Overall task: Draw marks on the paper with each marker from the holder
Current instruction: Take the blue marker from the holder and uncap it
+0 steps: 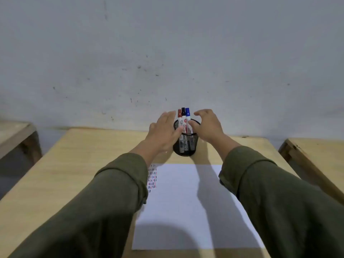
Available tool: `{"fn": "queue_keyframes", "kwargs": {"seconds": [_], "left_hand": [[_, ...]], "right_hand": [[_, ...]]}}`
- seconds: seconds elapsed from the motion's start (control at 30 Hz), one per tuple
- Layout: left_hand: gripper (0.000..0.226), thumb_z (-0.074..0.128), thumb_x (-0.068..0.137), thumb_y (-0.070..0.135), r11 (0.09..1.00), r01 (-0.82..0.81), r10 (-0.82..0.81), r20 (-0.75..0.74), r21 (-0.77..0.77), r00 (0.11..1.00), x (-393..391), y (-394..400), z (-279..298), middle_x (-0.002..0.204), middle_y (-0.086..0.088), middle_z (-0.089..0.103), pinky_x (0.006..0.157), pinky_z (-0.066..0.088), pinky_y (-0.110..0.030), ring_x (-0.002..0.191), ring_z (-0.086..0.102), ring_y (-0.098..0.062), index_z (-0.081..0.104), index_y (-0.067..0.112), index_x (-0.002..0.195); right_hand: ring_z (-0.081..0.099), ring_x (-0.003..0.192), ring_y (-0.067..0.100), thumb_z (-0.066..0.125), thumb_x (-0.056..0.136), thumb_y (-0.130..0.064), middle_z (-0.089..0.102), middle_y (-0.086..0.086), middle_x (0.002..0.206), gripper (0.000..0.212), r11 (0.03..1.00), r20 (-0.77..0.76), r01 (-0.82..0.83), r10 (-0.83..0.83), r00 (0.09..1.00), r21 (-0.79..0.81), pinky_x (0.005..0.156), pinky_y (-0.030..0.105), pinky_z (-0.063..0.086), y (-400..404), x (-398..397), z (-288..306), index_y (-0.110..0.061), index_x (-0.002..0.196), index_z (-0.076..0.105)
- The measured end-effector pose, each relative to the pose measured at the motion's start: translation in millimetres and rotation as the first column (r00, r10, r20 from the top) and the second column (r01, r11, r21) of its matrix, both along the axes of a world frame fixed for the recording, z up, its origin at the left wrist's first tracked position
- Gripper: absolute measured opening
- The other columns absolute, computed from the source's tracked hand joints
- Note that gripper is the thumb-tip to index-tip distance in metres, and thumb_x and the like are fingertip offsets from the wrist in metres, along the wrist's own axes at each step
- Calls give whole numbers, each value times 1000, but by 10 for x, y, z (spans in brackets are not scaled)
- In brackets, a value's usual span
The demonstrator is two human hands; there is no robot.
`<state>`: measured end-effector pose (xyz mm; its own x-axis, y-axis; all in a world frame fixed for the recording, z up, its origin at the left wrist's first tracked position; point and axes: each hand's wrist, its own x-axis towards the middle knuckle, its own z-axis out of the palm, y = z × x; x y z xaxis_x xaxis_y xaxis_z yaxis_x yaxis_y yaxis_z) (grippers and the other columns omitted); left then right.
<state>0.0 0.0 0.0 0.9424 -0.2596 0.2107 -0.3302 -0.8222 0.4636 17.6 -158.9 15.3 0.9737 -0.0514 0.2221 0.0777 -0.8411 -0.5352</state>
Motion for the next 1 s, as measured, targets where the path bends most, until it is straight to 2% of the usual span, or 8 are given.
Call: {"fn": "queue_keyframes", "kwargs": {"seconds": [0.17, 0.27, 0.43, 0.5, 0.57, 0.7, 0.9, 1.0], "left_hand": [[63, 27, 97, 45, 998, 53, -54, -29, -34, 998, 96, -32, -158, 158, -5, 16, 114, 14, -48, 148, 4, -19, 7, 17, 150], [62, 25, 97, 44, 997, 53, -55, -24, -56, 998, 119, -55, -226, 158, -5, 17, 115, 13, -47, 148, 5, -19, 8, 17, 150], [62, 24, 97, 44, 998, 48, -50, -56, -42, 997, 139, -69, -223, 159, -8, 17, 116, 11, -46, 149, 3, -19, 9, 14, 150], [63, 24, 97, 44, 999, 40, -41, -65, -27, 997, 139, -68, -221, 158, -9, 17, 116, 11, -47, 149, 3, -19, 9, 14, 150], [63, 23, 97, 45, 999, 38, -39, -70, -19, 997, 135, -61, -215, 158, -9, 18, 117, 12, -48, 149, 4, -20, 9, 15, 150], [64, 22, 96, 46, 999, 43, -42, -79, 10, 996, 140, -53, -213, 159, -8, 17, 117, 13, -49, 149, 4, -19, 7, 15, 150], [68, 23, 96, 48, 999, 20, -16, -107, 42, 994, 83, -61, -131, 160, -7, 10, 117, 7, -48, 149, -3, -19, 3, 12, 151], [69, 22, 96, 49, 999, -26, 29, -79, 42, 996, 19, -63, -34, 161, -5, 8, 118, 5, -49, 148, -5, -19, 3, 11, 150]], "right_hand": [[45, 127, 26, 58, 89, -36, 46, 10, 139, 44, 999, -25, 16, -15, 1000, 46, 104, 39, 36, -5, 132, -36, -14, 127, 55], [49, 124, 25, 59, 90, -31, 51, 12, 134, 37, 996, -18, -1, 3, 1000, 90, 96, 30, 36, 18, 123, -64, -14, 123, 61], [54, 117, 24, 60, 90, -25, 58, 11, 129, 32, 986, 0, -27, 27, 1000, 163, 73, 12, 33, 11, 121, -39, -15, 121, 63], [55, 103, 20, 60, 90, -24, 61, 11, 126, 31, 981, -12, -31, 34, 999, 192, 53, 2, 33, 13, 136, -28, -15, 120, 64], [53, 93, 16, 61, 89, -25, 63, 10, 125, 30, 975, -21, -23, 29, 999, 220, 45, 2, 33, 18, 160, -25, -15, 117, 66], [56, 108, 19, 65, 86, -27, 64, 6, 125, 28, 968, 5, 10, -11, 1000, 250, 52, 14, 31, 20, 163, -32, -17, 111, 69], [55, 97, 15, 66, 85, -25, 67, 4, 108, 20, 908, 30, -23, 11, 999, 419, 79, 24, 38, 8, 87, 70, -10, 98, 68], [58, 90, 11, 67, 85, -23, 65, 1, 93, 17, 872, 109, -70, 19, 994, 485, 83, 28, 44, -12, 15, 273, -10, 96, 66]]}}
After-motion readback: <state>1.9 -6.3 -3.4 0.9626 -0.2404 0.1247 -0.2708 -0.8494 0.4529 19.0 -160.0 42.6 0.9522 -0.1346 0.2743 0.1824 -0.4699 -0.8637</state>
